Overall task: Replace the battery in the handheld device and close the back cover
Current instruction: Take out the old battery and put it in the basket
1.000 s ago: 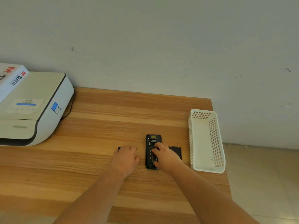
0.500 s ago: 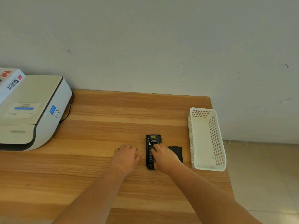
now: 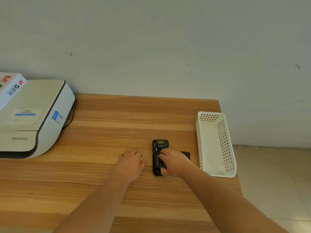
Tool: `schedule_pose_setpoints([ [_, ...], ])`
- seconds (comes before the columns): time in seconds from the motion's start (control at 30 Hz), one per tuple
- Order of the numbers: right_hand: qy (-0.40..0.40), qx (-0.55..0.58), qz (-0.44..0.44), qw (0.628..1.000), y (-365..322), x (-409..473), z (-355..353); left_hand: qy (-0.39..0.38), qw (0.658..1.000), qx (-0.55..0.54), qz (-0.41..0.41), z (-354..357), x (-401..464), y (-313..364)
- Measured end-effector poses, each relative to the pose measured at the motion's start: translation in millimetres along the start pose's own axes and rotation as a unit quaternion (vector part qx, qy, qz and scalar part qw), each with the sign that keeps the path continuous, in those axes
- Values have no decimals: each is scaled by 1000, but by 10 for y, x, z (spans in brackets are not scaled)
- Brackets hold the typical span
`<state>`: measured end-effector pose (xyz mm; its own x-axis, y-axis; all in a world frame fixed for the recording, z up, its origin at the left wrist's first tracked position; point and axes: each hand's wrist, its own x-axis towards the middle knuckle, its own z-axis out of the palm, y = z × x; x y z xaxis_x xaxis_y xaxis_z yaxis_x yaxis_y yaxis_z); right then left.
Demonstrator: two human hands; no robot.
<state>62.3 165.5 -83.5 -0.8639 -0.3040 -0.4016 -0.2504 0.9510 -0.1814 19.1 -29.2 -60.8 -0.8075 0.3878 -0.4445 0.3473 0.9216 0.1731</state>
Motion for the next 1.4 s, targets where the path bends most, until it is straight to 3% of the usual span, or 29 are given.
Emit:
schedule_pose_setpoints([
  [0.17, 34, 50, 32, 998, -69, -54, 73, -7, 1000, 5, 2, -15, 11, -12],
  [0.3, 85, 179, 198, 960, -259, -24, 62, -2, 1000, 7, 2, -35, 33, -36],
  [0.4, 56, 230, 295, 926, -409, 42, 88, -5, 1000, 20, 4, -71, 33, -42],
  [0.6, 35, 249, 374, 893, -573, 177, 103, -12, 1000, 23, 12, -121, 36, -85],
  [1.13, 60, 326, 404, 853, -529, 175, 15, -23, 999, 19, 11, -190, 141, -173],
  [1.4, 173, 349, 405, 827, 65, -218, -484, -46, 999, 19, 11, -189, 240, -126],
])
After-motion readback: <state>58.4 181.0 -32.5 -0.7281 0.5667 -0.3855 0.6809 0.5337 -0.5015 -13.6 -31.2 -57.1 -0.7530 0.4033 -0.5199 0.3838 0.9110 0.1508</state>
